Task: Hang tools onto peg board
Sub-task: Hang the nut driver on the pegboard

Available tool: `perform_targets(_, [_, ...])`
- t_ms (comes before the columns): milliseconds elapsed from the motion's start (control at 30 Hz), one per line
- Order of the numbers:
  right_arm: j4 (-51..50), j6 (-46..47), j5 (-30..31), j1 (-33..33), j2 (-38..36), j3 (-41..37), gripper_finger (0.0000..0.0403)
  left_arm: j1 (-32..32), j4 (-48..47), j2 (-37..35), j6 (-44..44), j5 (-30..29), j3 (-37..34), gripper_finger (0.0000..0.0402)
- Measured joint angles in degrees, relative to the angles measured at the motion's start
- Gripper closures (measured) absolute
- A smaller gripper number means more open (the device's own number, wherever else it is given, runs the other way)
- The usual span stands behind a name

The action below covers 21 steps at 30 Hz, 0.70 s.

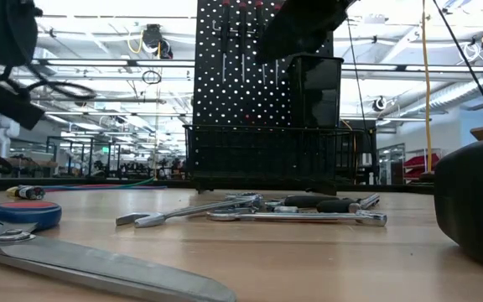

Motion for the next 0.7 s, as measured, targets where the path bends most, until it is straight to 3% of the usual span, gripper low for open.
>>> perform_targets(233, [-0.28, 0.0, 0.0, 0.0, 0.0, 0.0, 0.0222, 0.0, 8.76, -6.47, -1.08, 1.16, -6.69, 0.0291])
perform_targets(700, [-0.24, -0.21, 0.17, -0.02, -0.02, 0.04, 0.0222, 0.0, 10.88, -6.92, -1.78, 1.6, -8.04, 0.0292])
